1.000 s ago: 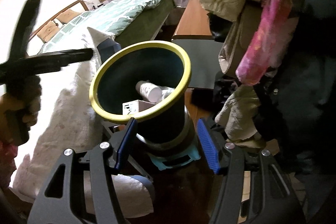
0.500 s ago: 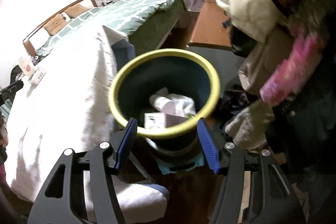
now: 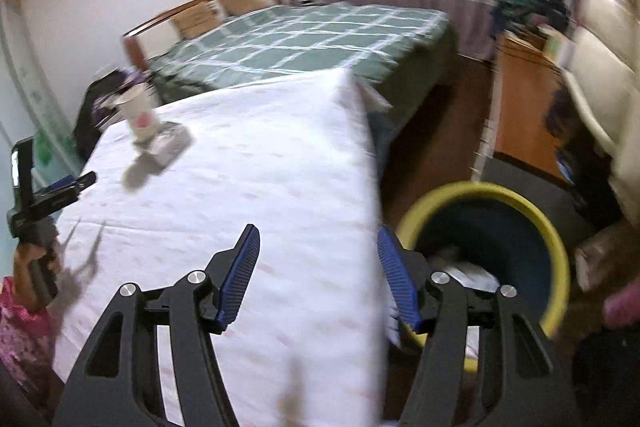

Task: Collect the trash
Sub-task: 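Grasp the paper cup off the book with the right tool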

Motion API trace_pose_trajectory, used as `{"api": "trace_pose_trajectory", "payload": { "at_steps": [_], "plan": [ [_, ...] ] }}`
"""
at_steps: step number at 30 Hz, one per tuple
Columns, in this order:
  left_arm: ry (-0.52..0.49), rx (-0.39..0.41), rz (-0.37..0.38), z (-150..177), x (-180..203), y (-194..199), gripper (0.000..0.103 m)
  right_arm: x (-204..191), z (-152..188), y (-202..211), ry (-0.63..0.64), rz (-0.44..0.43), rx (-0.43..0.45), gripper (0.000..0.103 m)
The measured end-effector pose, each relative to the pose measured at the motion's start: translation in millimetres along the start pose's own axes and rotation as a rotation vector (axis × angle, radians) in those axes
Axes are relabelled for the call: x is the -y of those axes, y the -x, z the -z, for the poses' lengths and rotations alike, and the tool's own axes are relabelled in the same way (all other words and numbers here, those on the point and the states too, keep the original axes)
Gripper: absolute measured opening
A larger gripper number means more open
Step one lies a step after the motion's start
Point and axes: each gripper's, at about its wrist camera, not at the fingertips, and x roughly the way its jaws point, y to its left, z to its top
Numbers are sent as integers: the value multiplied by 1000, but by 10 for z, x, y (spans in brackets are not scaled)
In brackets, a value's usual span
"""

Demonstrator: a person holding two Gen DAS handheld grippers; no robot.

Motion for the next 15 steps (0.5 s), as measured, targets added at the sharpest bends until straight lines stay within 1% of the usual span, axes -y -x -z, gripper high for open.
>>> {"api": "trace_pose_trajectory", "payload": {
  "at_steps": [2, 4, 8, 10, 13, 15],
  "plan": [
    [26, -7, 3, 16, -46, -45, 98, -259, -144, -155, 46, -39, -7, 59],
    [47, -32, 15, 29, -133, -109, 98, -549, -270, -295, 93, -75, -10, 59],
    [67, -45, -39, 66, -252, -125, 98, -1060, -494, -577, 187, -147, -10, 59],
    [86, -47, -48, 78, -308, -122, 98, -1316, -588, -724, 234, -179, -12, 61],
    [108, -57, -32, 94, -339, -138, 98, -1708, -742, -942, 300, -238, -13, 63],
    [108, -62, -30, 101, -339, -152, 98, -1904, -836, -1074, 332, -249, -8, 65]
  ]
}}
